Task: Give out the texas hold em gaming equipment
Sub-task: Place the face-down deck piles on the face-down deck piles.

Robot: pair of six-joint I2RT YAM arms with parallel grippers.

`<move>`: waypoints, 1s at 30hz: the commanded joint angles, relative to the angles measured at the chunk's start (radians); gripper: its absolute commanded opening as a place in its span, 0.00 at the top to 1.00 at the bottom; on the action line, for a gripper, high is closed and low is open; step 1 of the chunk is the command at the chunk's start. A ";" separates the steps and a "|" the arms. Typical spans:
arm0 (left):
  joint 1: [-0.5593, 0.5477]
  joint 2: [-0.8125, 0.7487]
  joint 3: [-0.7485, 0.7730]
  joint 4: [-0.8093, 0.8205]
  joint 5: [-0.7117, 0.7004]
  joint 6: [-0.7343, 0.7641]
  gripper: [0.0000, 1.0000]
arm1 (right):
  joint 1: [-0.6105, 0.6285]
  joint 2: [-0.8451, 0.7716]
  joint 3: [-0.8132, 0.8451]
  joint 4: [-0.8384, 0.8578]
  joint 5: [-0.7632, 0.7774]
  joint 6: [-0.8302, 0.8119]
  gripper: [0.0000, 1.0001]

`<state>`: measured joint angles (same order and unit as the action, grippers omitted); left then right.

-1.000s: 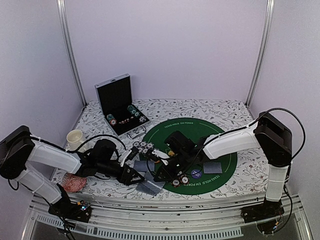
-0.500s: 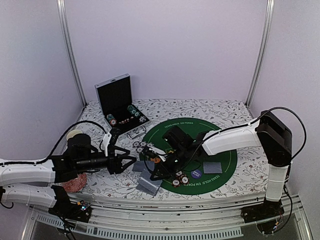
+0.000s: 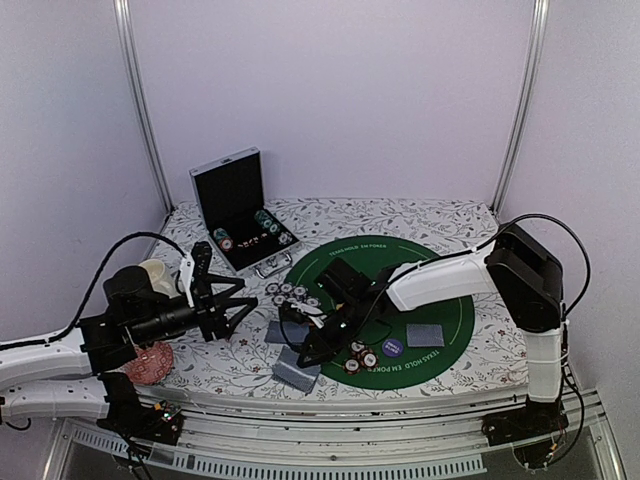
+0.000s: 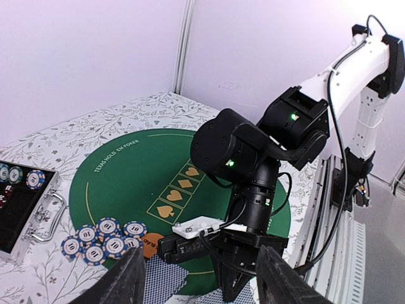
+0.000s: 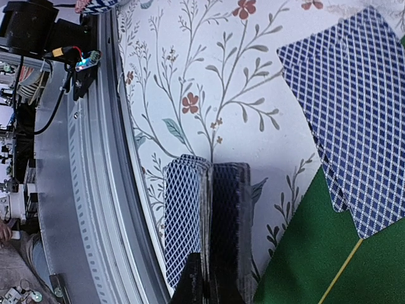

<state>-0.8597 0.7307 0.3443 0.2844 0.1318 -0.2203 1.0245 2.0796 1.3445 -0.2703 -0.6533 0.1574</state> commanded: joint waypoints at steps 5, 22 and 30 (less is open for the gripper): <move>-0.016 0.007 0.059 -0.039 0.002 0.083 0.38 | -0.003 0.050 0.057 -0.065 0.007 -0.036 0.95; -0.089 0.134 0.278 -0.378 0.203 0.479 0.28 | 0.000 0.001 0.108 -0.139 0.111 -0.066 0.42; -0.169 0.244 0.330 -0.527 0.230 0.685 0.02 | -0.012 -0.072 0.098 -0.147 0.175 -0.064 0.03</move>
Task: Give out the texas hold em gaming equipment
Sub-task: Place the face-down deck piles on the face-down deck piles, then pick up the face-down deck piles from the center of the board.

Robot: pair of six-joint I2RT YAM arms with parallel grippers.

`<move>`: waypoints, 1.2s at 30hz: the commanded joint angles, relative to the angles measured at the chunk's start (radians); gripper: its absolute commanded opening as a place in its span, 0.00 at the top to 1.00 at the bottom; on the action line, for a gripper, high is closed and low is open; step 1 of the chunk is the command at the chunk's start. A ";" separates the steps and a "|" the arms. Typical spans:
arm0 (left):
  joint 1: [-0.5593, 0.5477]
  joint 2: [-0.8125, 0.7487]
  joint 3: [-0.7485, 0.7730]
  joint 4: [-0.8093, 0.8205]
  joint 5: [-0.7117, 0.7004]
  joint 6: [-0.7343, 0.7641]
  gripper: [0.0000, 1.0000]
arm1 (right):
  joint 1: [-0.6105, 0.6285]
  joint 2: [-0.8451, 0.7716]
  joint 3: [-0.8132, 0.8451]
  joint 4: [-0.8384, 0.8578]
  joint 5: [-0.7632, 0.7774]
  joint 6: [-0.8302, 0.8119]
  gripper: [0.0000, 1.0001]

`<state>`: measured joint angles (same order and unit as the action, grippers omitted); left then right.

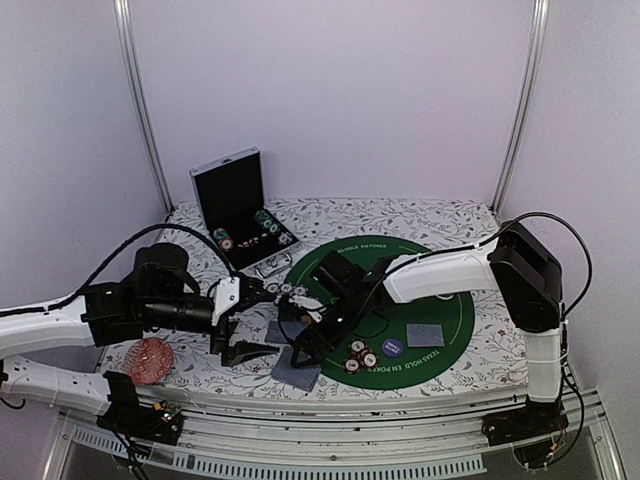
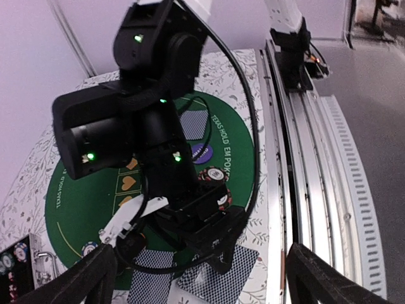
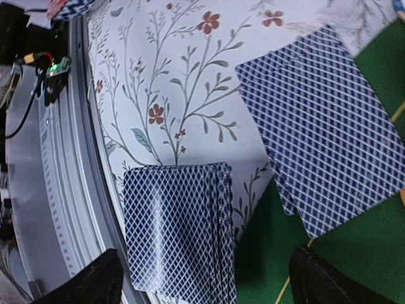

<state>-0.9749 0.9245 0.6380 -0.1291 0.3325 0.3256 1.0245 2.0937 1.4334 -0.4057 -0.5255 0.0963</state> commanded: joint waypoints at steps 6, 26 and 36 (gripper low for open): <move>-0.145 0.249 0.092 -0.212 -0.076 0.261 0.02 | -0.057 -0.175 -0.072 -0.005 0.107 0.056 0.01; -0.090 0.634 0.226 -0.226 -0.156 0.406 0.02 | -0.118 -0.378 -0.377 0.071 0.178 0.158 0.01; -0.026 0.690 0.287 -0.310 -0.043 0.411 0.02 | -0.118 -0.378 -0.395 0.085 0.164 0.164 0.01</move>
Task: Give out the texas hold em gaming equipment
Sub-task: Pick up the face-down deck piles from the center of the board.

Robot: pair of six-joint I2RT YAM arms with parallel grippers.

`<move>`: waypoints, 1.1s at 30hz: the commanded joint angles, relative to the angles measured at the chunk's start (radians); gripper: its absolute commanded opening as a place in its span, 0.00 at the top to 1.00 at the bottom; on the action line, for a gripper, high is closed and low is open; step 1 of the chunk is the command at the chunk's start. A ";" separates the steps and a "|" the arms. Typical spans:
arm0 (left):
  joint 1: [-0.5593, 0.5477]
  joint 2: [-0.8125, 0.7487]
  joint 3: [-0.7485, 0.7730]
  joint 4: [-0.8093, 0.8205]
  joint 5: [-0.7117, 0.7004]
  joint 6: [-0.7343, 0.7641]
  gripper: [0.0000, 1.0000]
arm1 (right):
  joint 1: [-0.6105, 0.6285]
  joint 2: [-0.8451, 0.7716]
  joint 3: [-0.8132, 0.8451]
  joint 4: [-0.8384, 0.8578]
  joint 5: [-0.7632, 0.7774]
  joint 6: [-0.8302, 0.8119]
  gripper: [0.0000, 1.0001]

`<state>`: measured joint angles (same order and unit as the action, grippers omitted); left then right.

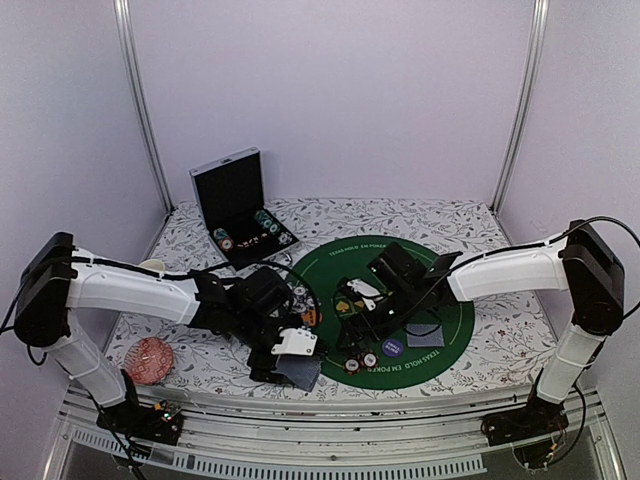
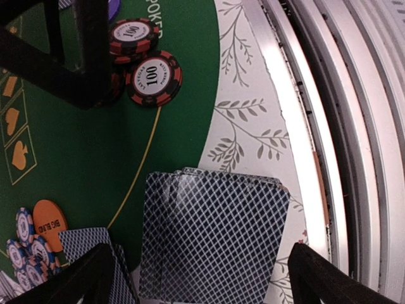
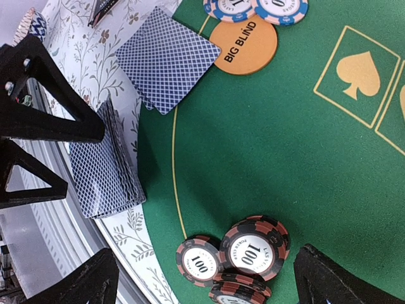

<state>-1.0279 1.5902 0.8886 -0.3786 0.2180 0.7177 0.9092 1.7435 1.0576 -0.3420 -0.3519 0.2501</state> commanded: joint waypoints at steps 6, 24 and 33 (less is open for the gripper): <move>0.043 0.066 0.076 -0.098 0.093 0.012 0.02 | -0.003 -0.039 -0.035 0.023 -0.011 0.012 0.01; 0.049 0.131 0.116 -0.126 0.086 0.014 0.02 | -0.003 -0.046 -0.052 0.028 -0.029 0.018 0.01; 0.047 0.126 0.097 -0.115 0.082 0.027 0.02 | -0.003 -0.050 -0.060 0.027 -0.036 0.023 0.01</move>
<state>-0.9833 1.7149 0.9859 -0.4923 0.2939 0.7322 0.9092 1.7264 1.0119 -0.3283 -0.3763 0.2668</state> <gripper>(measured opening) 0.982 0.988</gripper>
